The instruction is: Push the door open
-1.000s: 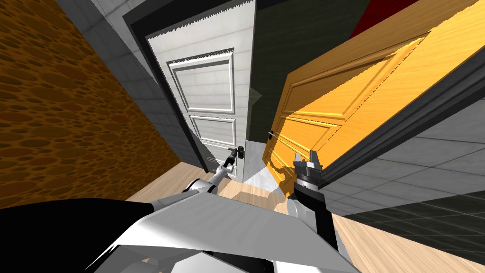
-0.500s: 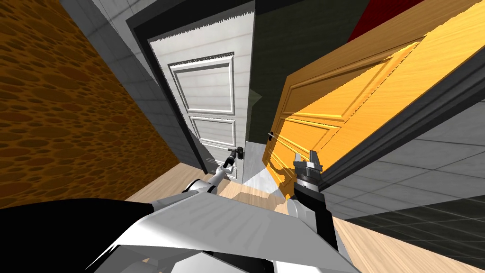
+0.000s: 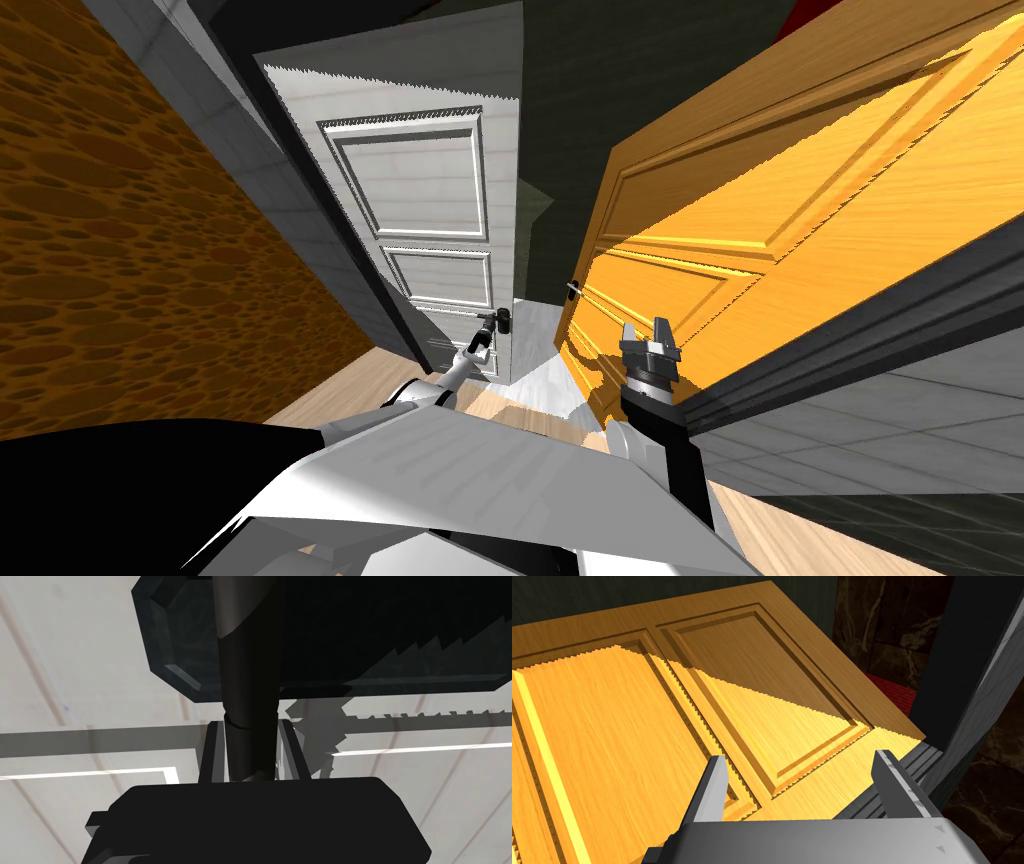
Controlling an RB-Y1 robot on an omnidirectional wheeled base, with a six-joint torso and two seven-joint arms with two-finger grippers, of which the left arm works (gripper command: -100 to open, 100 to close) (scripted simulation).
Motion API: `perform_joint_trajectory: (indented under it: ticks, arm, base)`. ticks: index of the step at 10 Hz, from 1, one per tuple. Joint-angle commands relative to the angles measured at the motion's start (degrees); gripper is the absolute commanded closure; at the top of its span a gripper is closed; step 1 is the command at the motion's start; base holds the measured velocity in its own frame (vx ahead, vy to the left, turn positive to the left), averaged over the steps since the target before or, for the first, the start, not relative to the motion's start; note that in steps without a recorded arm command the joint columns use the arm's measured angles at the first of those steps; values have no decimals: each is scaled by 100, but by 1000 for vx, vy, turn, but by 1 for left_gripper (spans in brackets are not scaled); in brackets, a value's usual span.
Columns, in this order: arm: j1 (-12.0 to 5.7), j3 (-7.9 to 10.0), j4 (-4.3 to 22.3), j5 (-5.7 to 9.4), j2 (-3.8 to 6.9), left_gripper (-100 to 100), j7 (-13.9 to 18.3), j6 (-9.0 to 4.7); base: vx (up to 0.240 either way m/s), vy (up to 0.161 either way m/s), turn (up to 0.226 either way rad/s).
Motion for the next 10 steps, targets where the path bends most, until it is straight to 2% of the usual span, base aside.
perform_joint_trajectory:
  ticks: [1,3,4,7,8,9,10]
  arm:
    - [-46,137,63,50,156,100,-16,-37]
    - [-46,137,63,50,156,100,-16,-37]
    - [-34,272,70,97,231,100,-55,-39]
    - [-17,452,80,159,319,100,-106,-42]
    - [-17,452,80,159,319,100,-106,-42]
    - [-6,562,86,198,368,100,-138,-44]
    - [-3,599,87,210,384,100,-148,-44]
  base:
    - [172,-132,64]
    - [82,-50,18]
    - [144,-88,55]
    - [173,-137,80]
    - [116,-88,78]
    - [147,-94,80]
    - [156,-106,87]
